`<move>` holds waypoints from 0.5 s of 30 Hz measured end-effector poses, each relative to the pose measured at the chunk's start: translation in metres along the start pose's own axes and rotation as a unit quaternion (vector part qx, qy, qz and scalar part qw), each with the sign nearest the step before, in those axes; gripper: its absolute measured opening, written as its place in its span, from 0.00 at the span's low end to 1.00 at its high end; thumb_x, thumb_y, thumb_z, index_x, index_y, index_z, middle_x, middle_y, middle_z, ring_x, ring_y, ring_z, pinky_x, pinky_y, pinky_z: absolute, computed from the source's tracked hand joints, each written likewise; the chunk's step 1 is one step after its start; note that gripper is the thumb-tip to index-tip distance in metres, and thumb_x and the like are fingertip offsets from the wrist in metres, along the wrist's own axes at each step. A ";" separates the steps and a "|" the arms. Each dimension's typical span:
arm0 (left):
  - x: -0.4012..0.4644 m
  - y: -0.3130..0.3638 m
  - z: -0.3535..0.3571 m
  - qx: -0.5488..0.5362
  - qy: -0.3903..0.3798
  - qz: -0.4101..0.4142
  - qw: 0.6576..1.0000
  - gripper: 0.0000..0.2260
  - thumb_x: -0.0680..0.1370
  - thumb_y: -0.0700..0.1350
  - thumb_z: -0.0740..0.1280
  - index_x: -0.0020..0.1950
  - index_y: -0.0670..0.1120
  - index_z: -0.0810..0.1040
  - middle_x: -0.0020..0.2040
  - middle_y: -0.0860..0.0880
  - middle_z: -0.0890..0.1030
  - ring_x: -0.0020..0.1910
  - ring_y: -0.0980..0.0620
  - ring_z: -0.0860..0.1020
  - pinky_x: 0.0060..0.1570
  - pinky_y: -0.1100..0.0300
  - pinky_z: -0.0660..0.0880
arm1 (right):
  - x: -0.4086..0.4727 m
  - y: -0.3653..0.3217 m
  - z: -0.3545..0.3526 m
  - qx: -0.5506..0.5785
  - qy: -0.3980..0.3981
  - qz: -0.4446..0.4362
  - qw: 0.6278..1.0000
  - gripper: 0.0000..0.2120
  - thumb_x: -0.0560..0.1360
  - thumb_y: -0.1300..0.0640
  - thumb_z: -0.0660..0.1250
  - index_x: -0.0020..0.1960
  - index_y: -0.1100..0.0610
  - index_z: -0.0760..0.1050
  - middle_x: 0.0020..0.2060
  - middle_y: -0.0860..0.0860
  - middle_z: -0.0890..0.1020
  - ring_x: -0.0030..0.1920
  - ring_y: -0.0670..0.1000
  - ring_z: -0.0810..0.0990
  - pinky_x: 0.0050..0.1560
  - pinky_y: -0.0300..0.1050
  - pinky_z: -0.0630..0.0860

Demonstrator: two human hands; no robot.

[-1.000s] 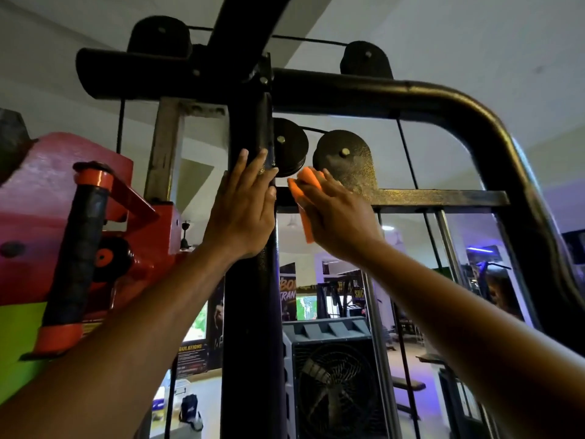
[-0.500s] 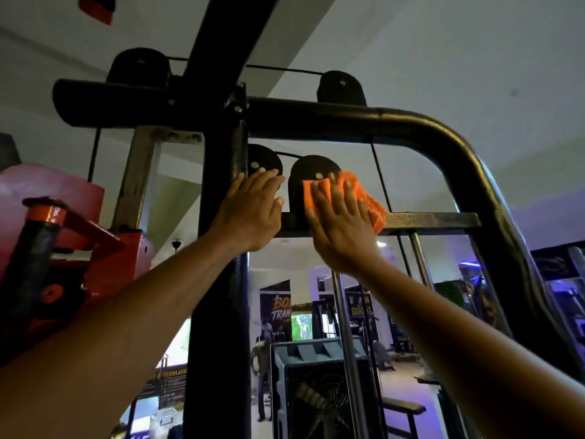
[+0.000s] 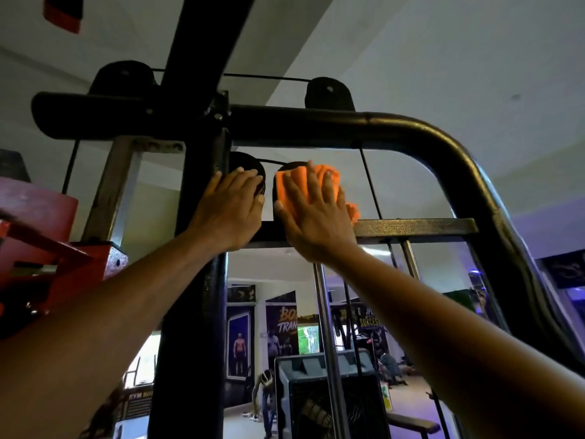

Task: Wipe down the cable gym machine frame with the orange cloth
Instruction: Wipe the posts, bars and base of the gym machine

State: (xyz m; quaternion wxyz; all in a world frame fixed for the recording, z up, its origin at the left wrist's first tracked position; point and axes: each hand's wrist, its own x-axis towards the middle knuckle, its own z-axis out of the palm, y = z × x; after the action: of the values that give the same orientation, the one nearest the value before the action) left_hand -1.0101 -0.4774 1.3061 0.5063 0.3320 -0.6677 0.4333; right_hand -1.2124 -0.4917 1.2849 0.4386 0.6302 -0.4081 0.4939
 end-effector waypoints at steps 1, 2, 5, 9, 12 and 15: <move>-0.002 -0.002 0.003 0.019 0.000 0.002 1.000 0.24 0.89 0.52 0.54 0.85 0.49 0.63 0.86 0.49 0.62 0.86 0.49 0.55 0.85 0.45 0.46 | -0.008 -0.002 0.005 -0.003 0.002 -0.007 1.000 0.36 0.84 0.29 0.39 0.88 0.41 0.42 0.88 0.50 0.37 0.86 0.62 0.36 0.84 0.72 0.42; -0.005 -0.004 0.006 0.036 0.000 0.010 0.999 0.24 0.89 0.53 0.54 0.85 0.49 0.61 0.86 0.49 0.61 0.86 0.49 0.54 0.85 0.45 0.45 | -0.017 0.000 0.009 -0.002 0.005 -0.015 1.000 0.35 0.85 0.30 0.39 0.88 0.40 0.41 0.88 0.49 0.37 0.86 0.61 0.35 0.83 0.71 0.42; -0.010 -0.007 0.011 0.051 -0.003 0.035 0.998 0.25 0.88 0.54 0.55 0.86 0.51 0.61 0.86 0.50 0.60 0.86 0.49 0.55 0.85 0.46 0.48 | -0.046 0.012 0.010 -0.008 0.008 -0.046 0.999 0.32 0.87 0.33 0.40 0.88 0.40 0.45 0.88 0.47 0.42 0.87 0.57 0.39 0.84 0.73 0.48; -0.010 -0.008 0.012 0.048 0.002 0.047 0.998 0.24 0.88 0.53 0.56 0.85 0.50 0.63 0.86 0.50 0.61 0.85 0.50 0.57 0.85 0.46 0.51 | -0.043 0.019 -0.008 0.044 0.044 -0.039 0.997 0.29 0.88 0.38 0.46 0.87 0.44 0.57 0.87 0.50 0.57 0.87 0.58 0.53 0.73 0.72 0.73; -0.009 -0.008 0.012 0.055 0.008 0.059 0.997 0.24 0.88 0.53 0.56 0.84 0.50 0.63 0.85 0.50 0.63 0.85 0.49 0.59 0.85 0.44 0.53 | -0.001 0.012 -0.029 0.094 0.101 0.011 0.990 0.28 0.89 0.37 0.49 0.87 0.44 0.57 0.87 0.50 0.57 0.87 0.57 0.51 0.81 0.68 0.64; -0.011 -0.006 0.010 0.049 0.018 0.049 0.997 0.24 0.88 0.52 0.57 0.83 0.49 0.64 0.84 0.49 0.65 0.84 0.48 0.61 0.84 0.45 0.55 | 0.024 0.008 -0.018 0.042 0.035 0.011 0.998 0.33 0.87 0.31 0.43 0.88 0.41 0.47 0.89 0.50 0.45 0.87 0.60 0.40 0.84 0.69 0.43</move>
State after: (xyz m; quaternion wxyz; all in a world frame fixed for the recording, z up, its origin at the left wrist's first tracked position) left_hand -1.0055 -0.4893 1.2958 0.4792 0.3157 -0.6521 0.4954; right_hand -1.2201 -0.4786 1.3120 0.4201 0.6256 -0.3786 0.5374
